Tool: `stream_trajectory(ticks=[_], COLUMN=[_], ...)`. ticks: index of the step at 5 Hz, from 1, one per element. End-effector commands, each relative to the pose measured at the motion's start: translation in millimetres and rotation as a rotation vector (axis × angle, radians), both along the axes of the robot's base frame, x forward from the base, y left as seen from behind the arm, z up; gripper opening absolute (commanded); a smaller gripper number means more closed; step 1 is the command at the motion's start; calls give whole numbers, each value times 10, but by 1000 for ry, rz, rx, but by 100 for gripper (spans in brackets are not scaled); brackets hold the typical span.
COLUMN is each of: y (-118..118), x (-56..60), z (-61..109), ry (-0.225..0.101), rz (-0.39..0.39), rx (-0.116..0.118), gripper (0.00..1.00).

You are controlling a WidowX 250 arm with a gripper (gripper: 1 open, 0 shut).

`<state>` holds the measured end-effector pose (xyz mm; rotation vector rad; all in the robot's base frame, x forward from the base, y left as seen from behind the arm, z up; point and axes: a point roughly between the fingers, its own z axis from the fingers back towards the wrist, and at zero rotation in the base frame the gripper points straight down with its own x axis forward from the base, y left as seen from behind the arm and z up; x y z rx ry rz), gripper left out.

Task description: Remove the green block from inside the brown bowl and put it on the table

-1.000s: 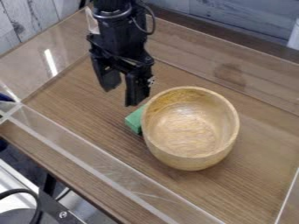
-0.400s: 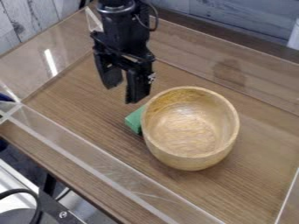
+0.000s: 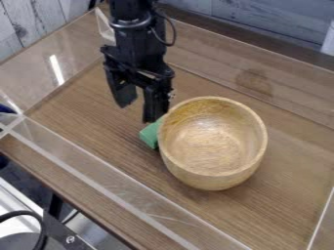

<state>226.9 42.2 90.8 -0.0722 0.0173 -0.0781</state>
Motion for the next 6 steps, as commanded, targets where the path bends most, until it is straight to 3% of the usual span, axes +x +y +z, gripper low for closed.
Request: stream_trajectory(ticks=[1,2,3,4,5,6], y=[-93,-153,-194,-89,-4,81], x=[92,-1,-62,-62,-69,9], z=[55,156,232,305,315,317], ry=[-30,-75,-116,-143,-158,-176], rz=[2,-45,-82,-85,-71,-46], rx=[-10,3,18,34,43,19], gripper=[100,100,0,100,100,100])
